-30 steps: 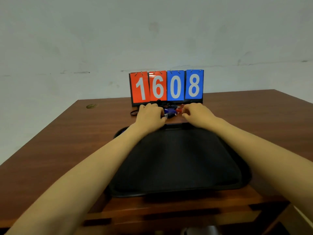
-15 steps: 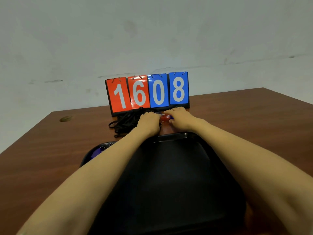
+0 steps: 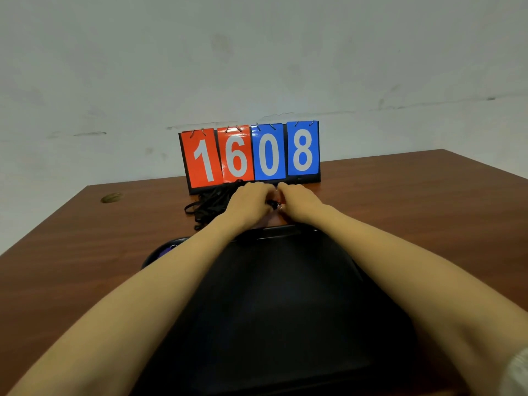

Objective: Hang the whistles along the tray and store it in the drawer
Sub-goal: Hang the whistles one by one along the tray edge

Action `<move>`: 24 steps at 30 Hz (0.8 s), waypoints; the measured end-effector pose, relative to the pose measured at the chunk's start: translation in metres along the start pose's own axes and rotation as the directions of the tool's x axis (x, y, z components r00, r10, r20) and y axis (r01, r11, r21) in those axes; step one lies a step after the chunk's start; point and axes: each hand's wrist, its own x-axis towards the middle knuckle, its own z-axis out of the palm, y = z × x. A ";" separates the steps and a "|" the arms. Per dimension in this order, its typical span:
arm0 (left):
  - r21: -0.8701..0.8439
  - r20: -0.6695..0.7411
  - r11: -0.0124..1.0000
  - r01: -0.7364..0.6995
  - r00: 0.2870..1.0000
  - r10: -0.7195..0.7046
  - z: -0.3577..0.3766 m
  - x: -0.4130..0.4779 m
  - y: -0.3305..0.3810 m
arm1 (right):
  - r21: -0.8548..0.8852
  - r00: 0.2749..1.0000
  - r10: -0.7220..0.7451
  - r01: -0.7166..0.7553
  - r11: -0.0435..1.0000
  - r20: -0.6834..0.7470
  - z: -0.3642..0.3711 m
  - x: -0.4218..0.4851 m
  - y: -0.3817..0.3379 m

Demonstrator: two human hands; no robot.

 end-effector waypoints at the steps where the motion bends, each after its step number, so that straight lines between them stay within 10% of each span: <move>1: -0.080 -0.036 0.997 -0.002 0.999 -0.001 -0.002 -0.002 0.001 | 0.017 1.000 0.027 -0.027 0.999 0.000 0.000 -0.001 -0.002; 10: -0.449 -0.177 0.892 0.056 0.973 -0.150 -0.035 -0.036 0.007 | 0.236 0.972 0.156 -0.113 0.965 -0.173 -0.021 -0.023 -0.010; 19: -0.419 -0.016 0.885 0.203 0.973 -0.231 -0.058 -0.078 -0.011 | 0.162 0.992 0.080 -0.063 0.985 -0.098 -0.035 -0.048 -0.035; 24: -0.626 0.049 0.706 0.331 0.920 -0.388 -0.069 -0.098 -0.020 | 0.185 0.993 0.055 -0.034 0.982 -0.108 -0.036 -0.056 -0.056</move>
